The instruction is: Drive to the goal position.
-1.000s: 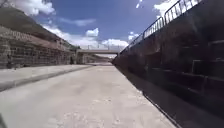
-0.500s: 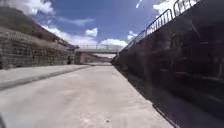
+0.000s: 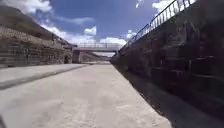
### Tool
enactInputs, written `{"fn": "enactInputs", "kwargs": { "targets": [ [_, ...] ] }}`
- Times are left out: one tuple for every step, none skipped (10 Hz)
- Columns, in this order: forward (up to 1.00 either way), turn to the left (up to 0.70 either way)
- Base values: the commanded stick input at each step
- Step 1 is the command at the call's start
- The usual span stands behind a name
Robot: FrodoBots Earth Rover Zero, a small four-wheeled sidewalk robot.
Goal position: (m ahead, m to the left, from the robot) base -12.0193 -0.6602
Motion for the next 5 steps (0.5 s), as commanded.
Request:
{"fn": "enactInputs", "kwargs": {
  "targets": [
    [1.0, 0.0],
    [1.0, 0.0],
    [1.0, 0.0],
    [1.0, 0.0],
    [1.0, 0.0]
  ]
}}
